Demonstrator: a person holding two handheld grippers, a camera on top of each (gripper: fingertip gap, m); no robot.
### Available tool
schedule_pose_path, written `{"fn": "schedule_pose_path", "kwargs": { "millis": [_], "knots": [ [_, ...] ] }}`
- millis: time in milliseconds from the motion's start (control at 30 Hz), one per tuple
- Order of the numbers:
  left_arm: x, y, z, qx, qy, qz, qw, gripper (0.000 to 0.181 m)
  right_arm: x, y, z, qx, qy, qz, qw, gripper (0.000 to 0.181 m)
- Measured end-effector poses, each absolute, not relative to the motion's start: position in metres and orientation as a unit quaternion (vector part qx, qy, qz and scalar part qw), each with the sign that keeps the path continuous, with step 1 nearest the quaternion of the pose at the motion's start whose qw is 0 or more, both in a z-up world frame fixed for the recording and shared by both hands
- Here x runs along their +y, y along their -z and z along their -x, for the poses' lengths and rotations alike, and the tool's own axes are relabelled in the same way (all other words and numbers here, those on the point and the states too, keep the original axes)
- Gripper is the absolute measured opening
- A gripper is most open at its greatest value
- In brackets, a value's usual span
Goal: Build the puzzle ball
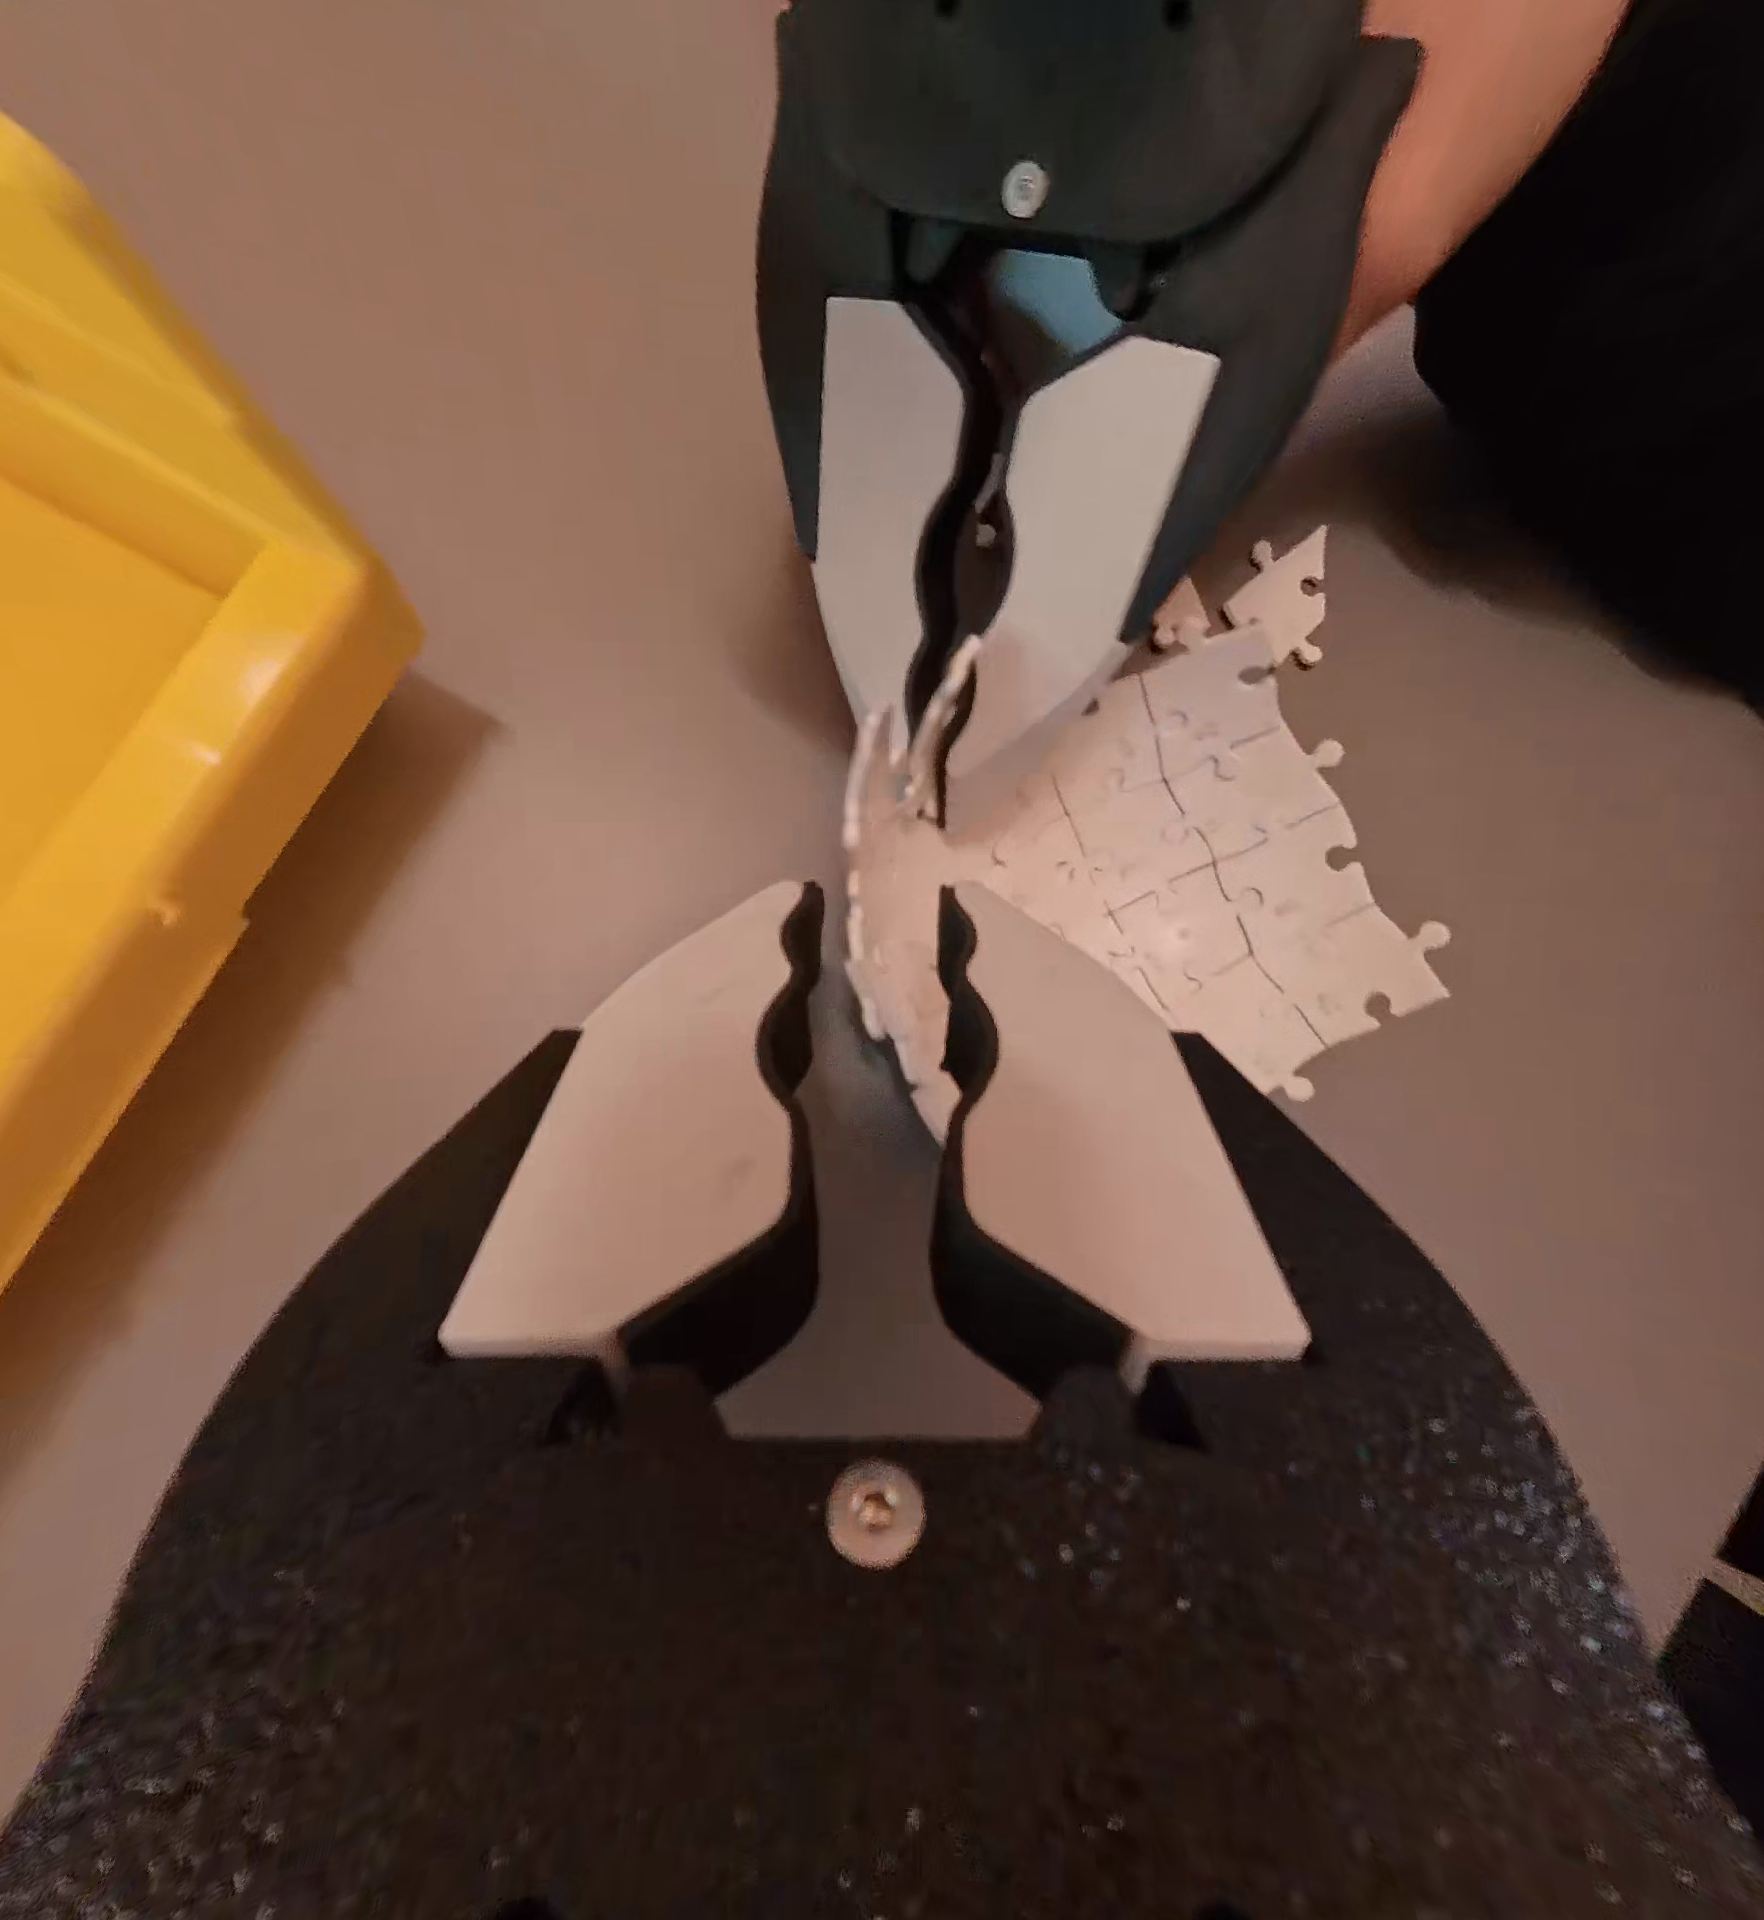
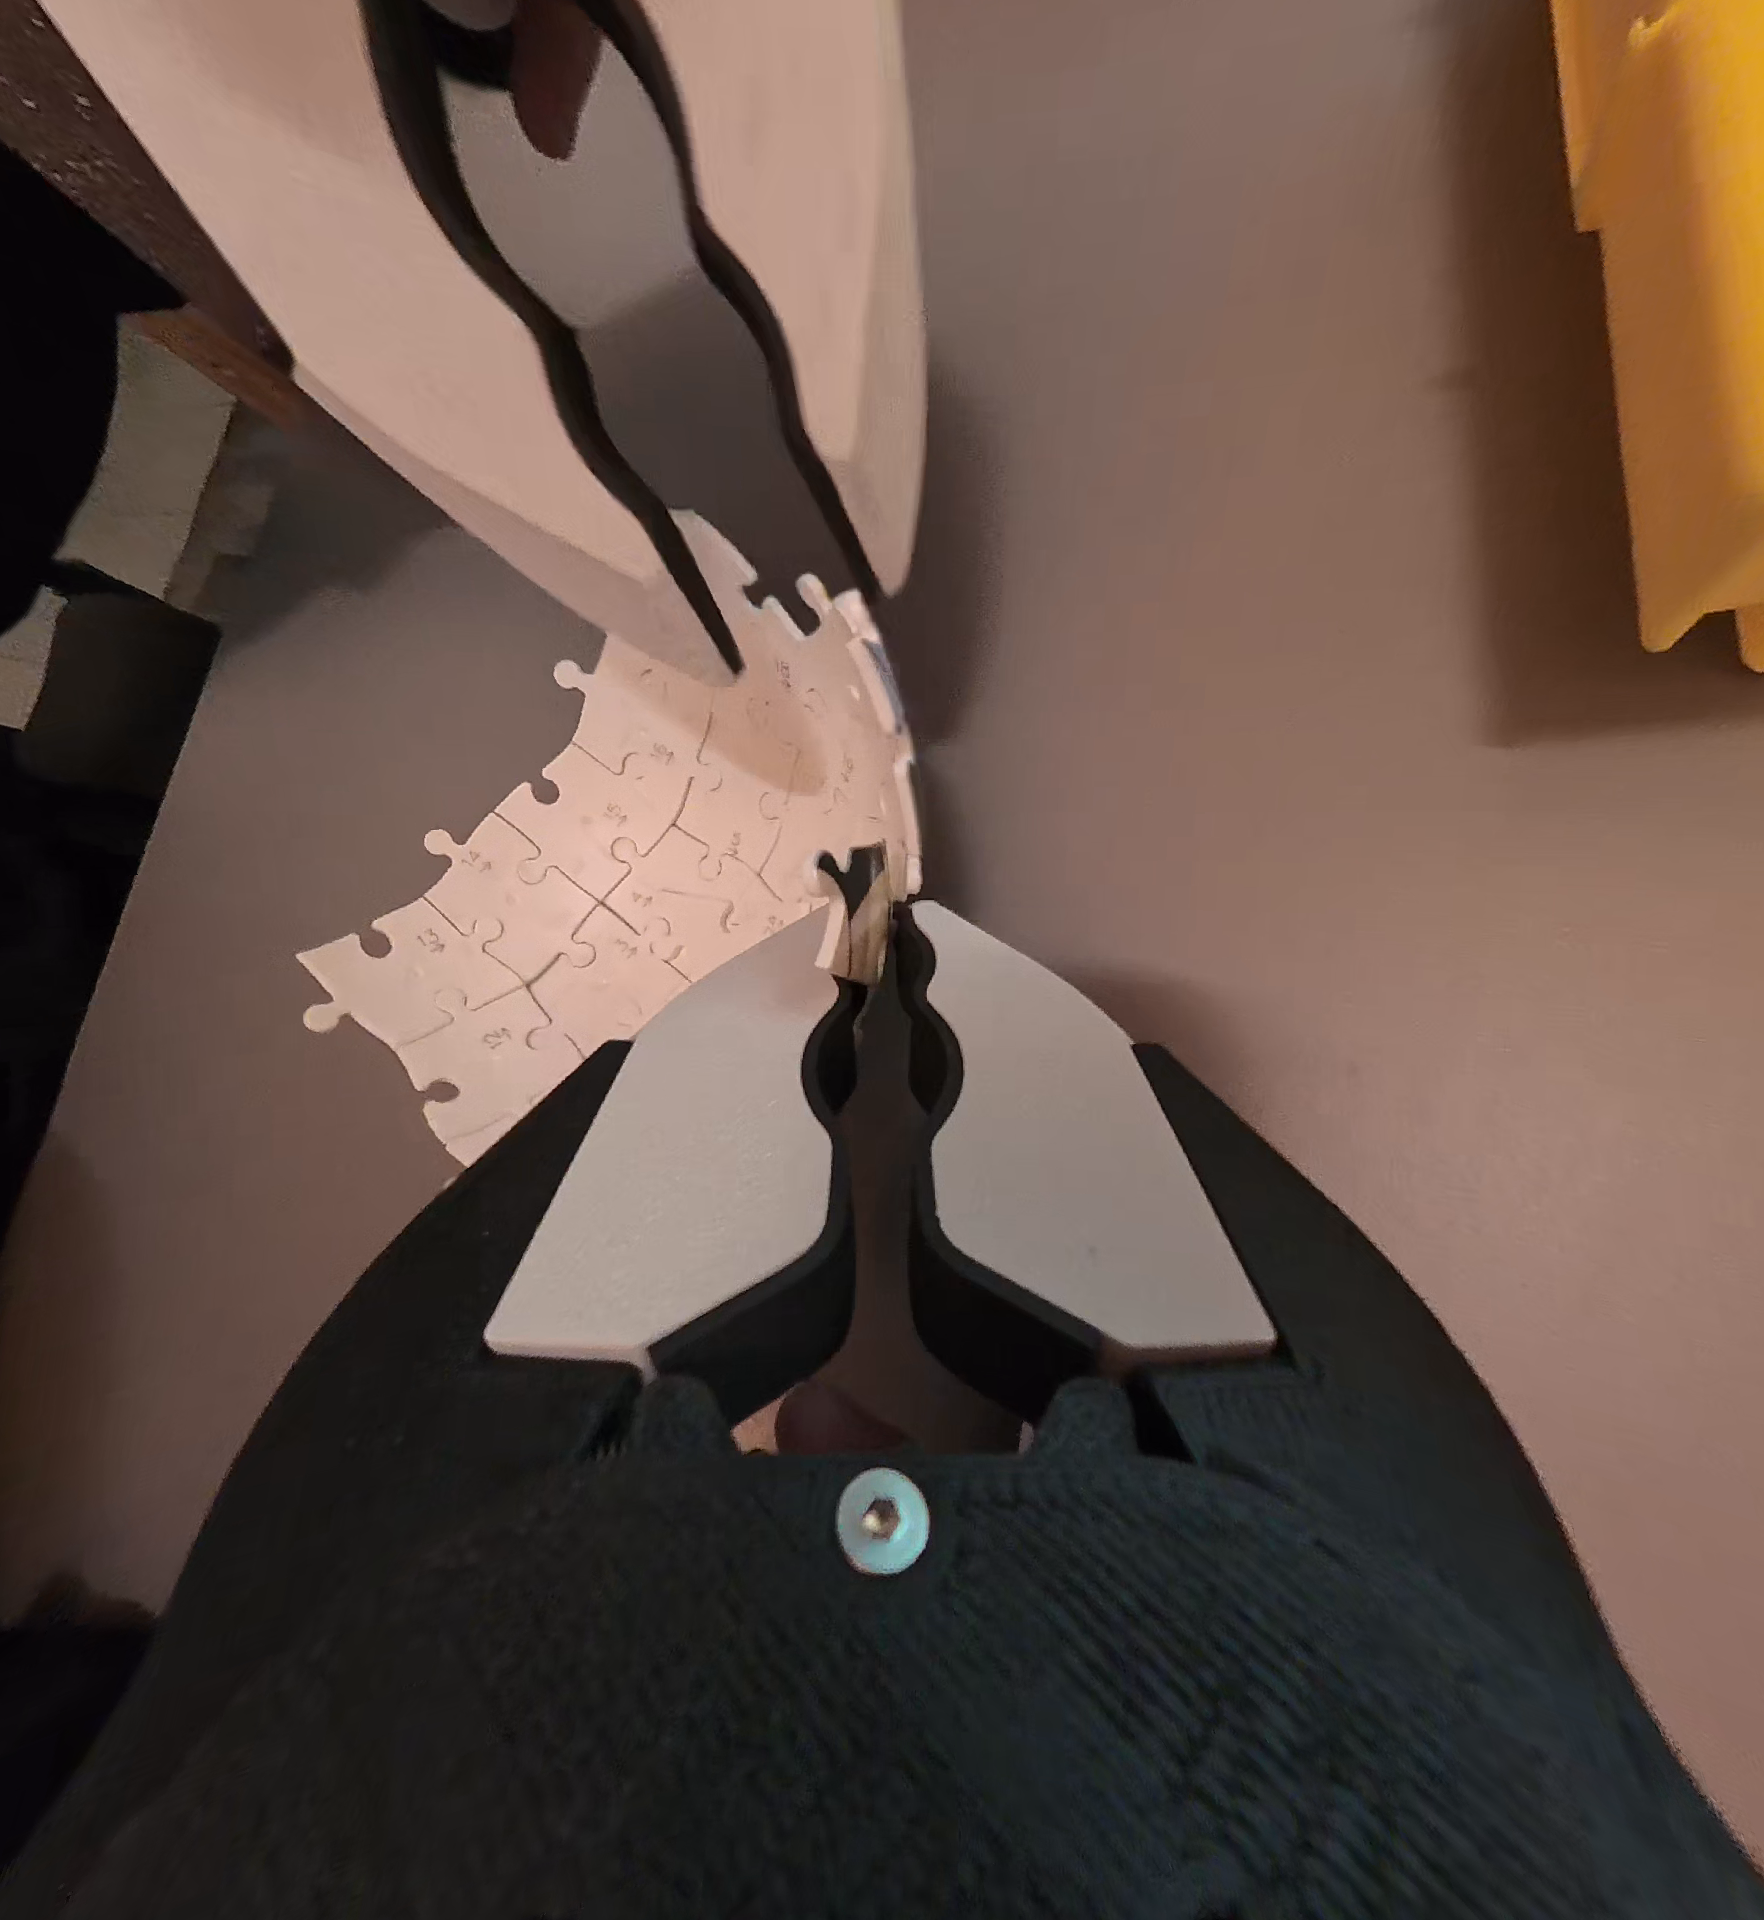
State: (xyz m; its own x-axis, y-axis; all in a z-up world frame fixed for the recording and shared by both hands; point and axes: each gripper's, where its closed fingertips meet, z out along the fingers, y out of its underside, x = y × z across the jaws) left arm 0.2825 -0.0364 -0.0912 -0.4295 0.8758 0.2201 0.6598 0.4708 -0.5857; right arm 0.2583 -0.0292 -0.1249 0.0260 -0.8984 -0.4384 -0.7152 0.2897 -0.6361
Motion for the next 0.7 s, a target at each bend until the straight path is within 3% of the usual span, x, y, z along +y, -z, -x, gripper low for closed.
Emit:
{"fn": "schedule_pose_path", "kwargs": {
  "millis": [233, 367, 700],
  "knots": [
    [-0.037, 0.109, -0.267, -0.814, -0.115, 0.479, 0.310, 0.022, -0.028, 0.124, -0.258, 0.683, 0.111, 0.586, 0.421, 0.005],
    [-0.037, 0.115, -0.266, -0.812, -0.107, 0.496, 0.290, 0.003, -0.027, 0.124, -0.257, 0.695, 0.093, 0.565, 0.434, 0.005],
    [-0.036, 0.110, -0.277, -0.861, -0.098, 0.431, 0.253, 0.002, -0.034, 0.124, -0.261, 0.722, 0.092, 0.515, 0.452, 0.012]
  ]
}}
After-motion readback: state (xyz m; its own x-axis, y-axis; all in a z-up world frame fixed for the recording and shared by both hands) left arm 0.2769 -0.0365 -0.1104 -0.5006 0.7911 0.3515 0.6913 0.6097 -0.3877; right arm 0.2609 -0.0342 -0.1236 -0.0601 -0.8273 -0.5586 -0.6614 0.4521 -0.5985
